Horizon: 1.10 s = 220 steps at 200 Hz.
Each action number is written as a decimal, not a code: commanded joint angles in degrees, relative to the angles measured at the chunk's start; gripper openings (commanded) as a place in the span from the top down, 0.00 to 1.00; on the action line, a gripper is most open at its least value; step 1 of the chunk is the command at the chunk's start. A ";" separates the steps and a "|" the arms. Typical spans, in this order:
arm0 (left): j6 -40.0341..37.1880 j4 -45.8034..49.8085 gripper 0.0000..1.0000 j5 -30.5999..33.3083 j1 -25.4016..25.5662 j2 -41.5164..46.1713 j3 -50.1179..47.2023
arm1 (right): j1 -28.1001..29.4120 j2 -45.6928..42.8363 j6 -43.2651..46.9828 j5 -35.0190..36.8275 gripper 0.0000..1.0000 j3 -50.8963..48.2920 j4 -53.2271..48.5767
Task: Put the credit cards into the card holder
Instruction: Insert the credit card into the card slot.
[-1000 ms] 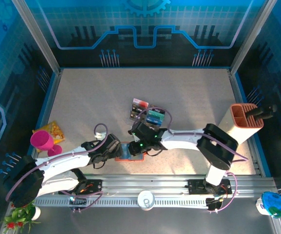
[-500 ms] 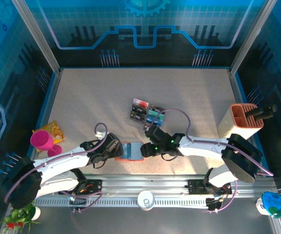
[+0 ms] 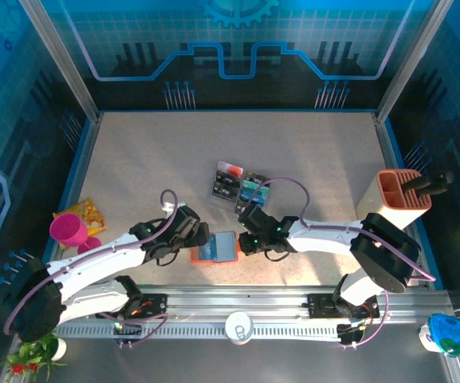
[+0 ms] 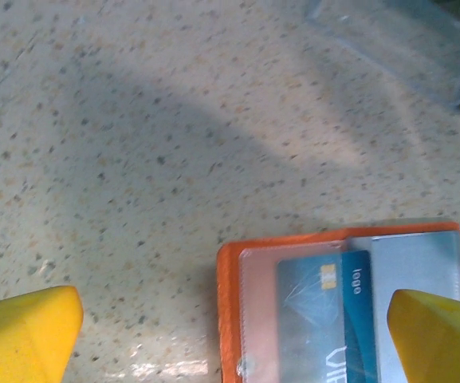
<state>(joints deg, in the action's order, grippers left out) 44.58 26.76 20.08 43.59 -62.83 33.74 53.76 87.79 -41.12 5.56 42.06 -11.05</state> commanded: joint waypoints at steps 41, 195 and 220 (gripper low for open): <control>-5.05 -0.03 0.01 -2.57 2.57 -9.07 6.68 | -1.56 -2.45 -0.13 -0.38 1.00 -0.95 0.92; -4.62 -4.06 0.01 -1.42 8.53 -23.47 9.49 | -1.72 -6.29 -3.50 -0.29 1.00 -6.02 3.67; -4.15 -3.73 0.01 -0.83 8.54 -23.37 8.75 | -1.77 -6.65 -3.70 0.02 1.00 -6.57 3.67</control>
<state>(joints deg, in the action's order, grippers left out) 40.49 22.76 18.20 51.72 -85.93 41.95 52.80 82.50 -43.81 5.41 36.53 -7.88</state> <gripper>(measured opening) 0.992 0.062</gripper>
